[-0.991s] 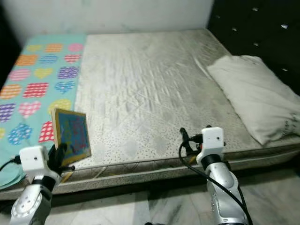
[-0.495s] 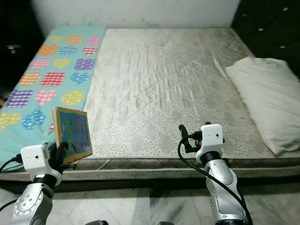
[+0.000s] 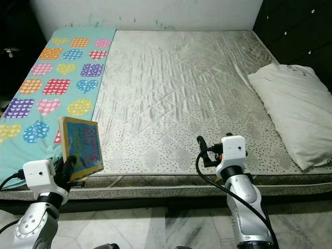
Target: Clean up the room
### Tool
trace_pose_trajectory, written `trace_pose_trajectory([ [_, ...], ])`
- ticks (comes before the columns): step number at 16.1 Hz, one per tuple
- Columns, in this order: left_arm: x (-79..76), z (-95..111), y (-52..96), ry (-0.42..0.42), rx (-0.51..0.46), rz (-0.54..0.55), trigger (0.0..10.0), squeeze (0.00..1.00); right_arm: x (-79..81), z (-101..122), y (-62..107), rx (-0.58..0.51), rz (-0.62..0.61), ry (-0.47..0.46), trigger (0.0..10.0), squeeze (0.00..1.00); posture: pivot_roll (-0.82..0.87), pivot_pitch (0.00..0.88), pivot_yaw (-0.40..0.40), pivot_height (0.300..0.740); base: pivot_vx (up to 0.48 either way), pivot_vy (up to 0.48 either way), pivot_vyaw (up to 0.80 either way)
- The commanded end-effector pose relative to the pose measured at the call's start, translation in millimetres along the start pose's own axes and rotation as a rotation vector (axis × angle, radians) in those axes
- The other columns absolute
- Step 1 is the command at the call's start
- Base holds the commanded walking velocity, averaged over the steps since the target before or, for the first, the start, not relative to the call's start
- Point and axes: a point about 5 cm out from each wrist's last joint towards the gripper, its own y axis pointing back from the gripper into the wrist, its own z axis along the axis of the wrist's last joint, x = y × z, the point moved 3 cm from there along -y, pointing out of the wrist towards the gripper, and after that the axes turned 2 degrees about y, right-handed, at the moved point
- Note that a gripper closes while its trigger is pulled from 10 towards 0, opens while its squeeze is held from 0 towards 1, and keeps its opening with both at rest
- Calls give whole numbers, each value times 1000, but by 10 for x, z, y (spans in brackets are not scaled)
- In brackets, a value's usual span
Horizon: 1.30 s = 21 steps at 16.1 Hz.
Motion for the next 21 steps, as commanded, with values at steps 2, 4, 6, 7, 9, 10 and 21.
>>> trace_pose_trajectory([
  [2, -28, 122, -17, -7, -57, -25, 10000, 0, -2, -29, 8, 6, -3, -8, 10000, 0, -127, 89, -2, 740, 287, 0, 0],
  [4, -31, 125, -15, -7, -57, -30, 10000, 0, -1, -30, 13, 7, -4, -9, 10000, 0, -127, 94, 0, 740, 315, 0, 0],
  [6, -35, 126, -16, -5, -58, -34, 10000, 0, -3, -31, 12, 7, -4, -9, 10000, 0, -128, 94, 0, 740, 315, 0, 0],
  [7, -38, 127, -16, -5, -58, -35, 10000, 0, -5, -32, 11, 8, -5, -9, 10000, 0, -128, 94, 0, 740, 311, 0, 0],
  [9, -35, 125, -19, -4, -57, -36, 10000, 0, -6, -31, 8, 7, -6, -8, 10000, 0, -128, 95, 0, 740, 309, 0, 0],
  [10, -32, 120, -18, -5, -53, -33, 10000, 0, -8, -30, 8, 6, -7, -8, 10000, 0, -128, 95, 0, 740, 274, 0, 0],
  [21, -9, 77, -41, -10, -21, -9, 10000, 0, -15, -31, 2, 4, -13, -11, 10000, 0, -128, 98, 5, 740, 195, 0, 0],
])
